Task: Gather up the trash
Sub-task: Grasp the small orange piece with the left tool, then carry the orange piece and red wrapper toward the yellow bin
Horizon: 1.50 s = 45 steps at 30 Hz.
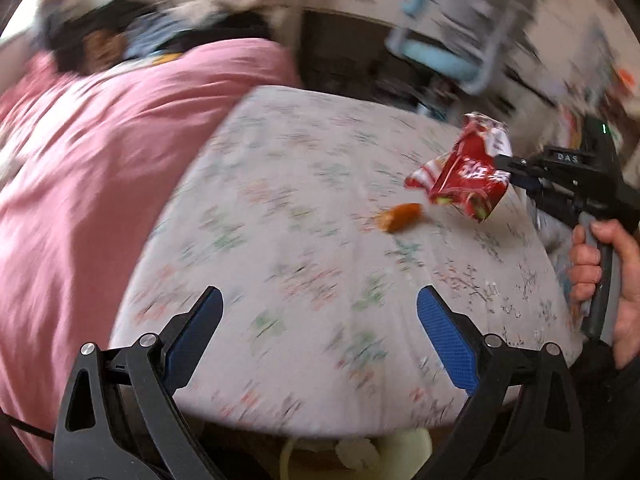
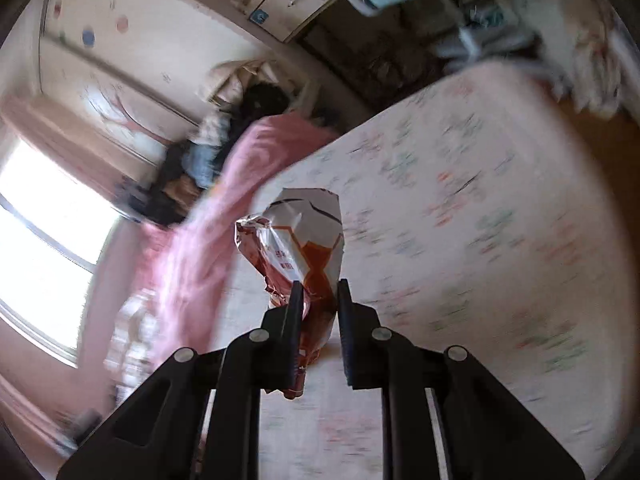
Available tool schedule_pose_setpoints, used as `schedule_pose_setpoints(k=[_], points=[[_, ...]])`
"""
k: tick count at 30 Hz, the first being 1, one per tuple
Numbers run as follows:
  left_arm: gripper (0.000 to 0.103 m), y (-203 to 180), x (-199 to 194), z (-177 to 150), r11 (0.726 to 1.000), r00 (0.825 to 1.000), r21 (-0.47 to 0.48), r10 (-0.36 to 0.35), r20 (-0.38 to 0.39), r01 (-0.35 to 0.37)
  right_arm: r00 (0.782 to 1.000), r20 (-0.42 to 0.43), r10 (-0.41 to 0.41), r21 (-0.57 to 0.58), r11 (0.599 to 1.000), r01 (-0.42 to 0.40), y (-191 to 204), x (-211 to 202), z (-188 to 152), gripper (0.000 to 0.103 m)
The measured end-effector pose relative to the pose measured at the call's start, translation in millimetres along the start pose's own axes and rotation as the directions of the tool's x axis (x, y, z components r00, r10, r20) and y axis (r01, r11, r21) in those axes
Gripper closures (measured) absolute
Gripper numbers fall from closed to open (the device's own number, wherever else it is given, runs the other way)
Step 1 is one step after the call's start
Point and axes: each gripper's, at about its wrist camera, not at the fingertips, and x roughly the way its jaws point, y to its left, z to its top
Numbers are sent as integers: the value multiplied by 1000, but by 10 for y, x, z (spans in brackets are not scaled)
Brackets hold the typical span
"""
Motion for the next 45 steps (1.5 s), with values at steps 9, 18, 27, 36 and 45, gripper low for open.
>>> schedule_pose_setpoints(k=[9,18,27,36,45], points=[[11,-504,813,532,967,999,252,-32,-31,39,984,-98,-148,22,988,151,-429,43,15,83],[58,-764,1245,541,944,990,319,-44,-132,85,977,-115,-178,26,983,182,-491,222,45,78],[83,-471,1022,479,975,984,203,-62,-165,95,973,-148,-177,-71,983,168,-275,393,-24,79],[84,234,534,179,993,986,-72,-102,-131,93,970,-182,-160,-151,979,134,-31,340,-286,80],[83,235,314,-128,997,993,-66,-50,-107,43,969,-216,-120,-140,986,91,151,290,-754,80]])
